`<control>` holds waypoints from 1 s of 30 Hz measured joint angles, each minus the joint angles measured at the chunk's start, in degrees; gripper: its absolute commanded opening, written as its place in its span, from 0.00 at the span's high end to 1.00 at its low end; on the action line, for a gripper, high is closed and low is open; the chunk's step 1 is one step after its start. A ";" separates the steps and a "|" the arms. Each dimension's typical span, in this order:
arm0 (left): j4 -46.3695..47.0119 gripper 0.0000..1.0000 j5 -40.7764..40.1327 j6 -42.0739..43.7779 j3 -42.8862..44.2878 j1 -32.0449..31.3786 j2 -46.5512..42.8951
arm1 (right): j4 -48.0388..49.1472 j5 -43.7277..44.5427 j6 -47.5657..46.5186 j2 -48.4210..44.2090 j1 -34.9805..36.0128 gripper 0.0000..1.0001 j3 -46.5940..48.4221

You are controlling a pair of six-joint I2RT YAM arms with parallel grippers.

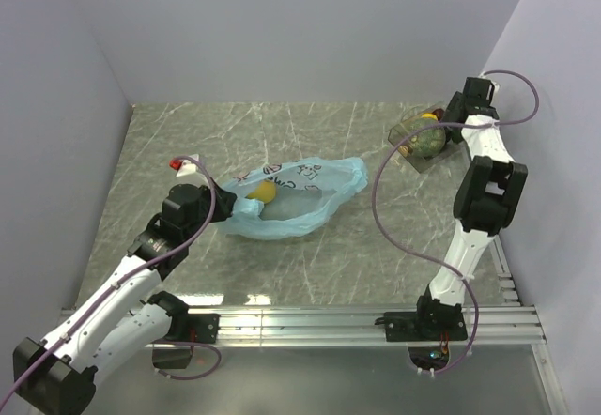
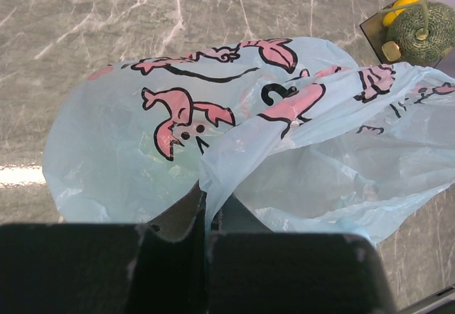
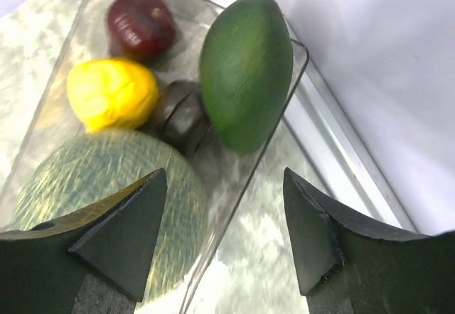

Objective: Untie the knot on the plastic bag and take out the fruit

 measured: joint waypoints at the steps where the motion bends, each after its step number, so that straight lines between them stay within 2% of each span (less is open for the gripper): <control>1: 0.02 1.00 0.00 0.02 0.00 0.00 -0.11 | 0.39 0.33 0.00 -1.73 0.37 0.26 -1.36; 11: 0.11 0.99 -0.02 -0.15 -0.24 0.00 -0.48 | 3.26 7.19 -0.28 -18.51 6.51 0.28 -10.45; 16: 0.42 1.00 -0.04 -0.52 -1.09 0.00 -1.01 | 3.52 7.37 -1.84 -28.57 15.43 0.28 -15.93; 24: 0.37 0.99 -1.38 -0.61 -1.77 0.02 -2.29 | 8.04 -5.99 -7.78 -46.03 37.90 0.32 -23.96; 30: -0.28 0.99 -3.13 -1.70 -1.77 0.02 -3.10 | 10.23 -17.94 -11.50 -49.53 51.67 0.44 -28.35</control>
